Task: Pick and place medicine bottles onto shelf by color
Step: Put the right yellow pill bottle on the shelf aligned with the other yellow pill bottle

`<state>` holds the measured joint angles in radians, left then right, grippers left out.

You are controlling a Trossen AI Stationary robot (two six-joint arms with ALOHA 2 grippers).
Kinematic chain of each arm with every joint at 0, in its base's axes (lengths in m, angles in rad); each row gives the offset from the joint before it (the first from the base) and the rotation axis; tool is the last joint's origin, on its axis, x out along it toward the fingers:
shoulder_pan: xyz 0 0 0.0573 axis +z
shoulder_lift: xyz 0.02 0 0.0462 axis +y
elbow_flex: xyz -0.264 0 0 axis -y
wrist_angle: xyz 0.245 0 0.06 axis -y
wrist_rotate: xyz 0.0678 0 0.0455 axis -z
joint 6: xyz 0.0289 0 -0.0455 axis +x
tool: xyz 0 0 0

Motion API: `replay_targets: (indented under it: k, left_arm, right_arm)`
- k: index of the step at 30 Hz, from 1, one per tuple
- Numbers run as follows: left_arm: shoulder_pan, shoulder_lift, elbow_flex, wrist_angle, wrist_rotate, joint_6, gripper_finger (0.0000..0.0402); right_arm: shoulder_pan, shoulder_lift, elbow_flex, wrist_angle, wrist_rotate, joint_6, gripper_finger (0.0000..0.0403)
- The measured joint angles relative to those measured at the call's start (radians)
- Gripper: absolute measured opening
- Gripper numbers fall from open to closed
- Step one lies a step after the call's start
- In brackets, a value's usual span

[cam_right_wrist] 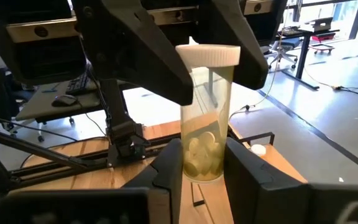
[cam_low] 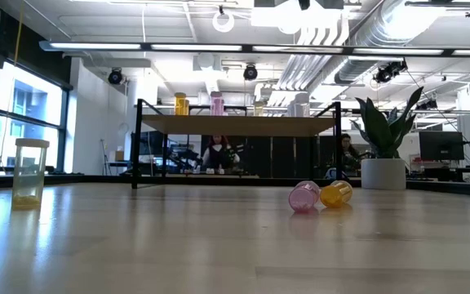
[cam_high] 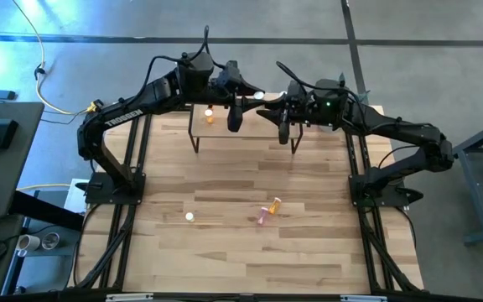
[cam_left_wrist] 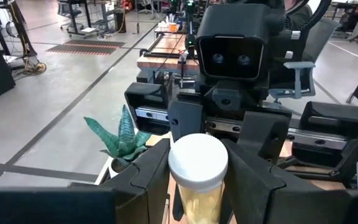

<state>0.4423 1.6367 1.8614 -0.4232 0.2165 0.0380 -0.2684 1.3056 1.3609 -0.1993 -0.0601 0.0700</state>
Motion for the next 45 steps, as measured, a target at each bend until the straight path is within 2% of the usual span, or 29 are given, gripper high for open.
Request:
replay_targets:
  k: [11,15,24,28,35,45]
  left_arm:
    - [0.0,0.0,0.0,-0.016,0.0,-0.014,0.0135]
    - [0.0,0.0,0.0,-0.033,0.0,-0.014,0.0158]
    - [0.012,0.0,0.001,-0.034,0.001,-0.089,0.0235]
    - [0.024,0.0,0.001,-0.033,0.003,-0.098,0.0247]
    - [0.024,0.0,0.002,-0.016,0.014,-0.087,0.0226]
    - [0.024,-0.002,0.002,0.012,0.049,-0.043,0.0143]
  right_arm:
    - [0.0,0.0,0.0,0.007,0.007,0.0,0.0079]
    - [0.0,0.0,0.0,0.028,0.008,-0.007,0.0076]
    - [0.0,0.0,-0.001,0.062,0.008,-0.026,0.0076]
    - [0.0,0.001,-0.001,0.082,0.009,-0.032,0.0076]
    - [0.0,0.001,-0.001,0.113,0.007,-0.037,0.0076]
    - [0.0,0.001,-0.002,0.125,0.003,-0.037,0.0076]
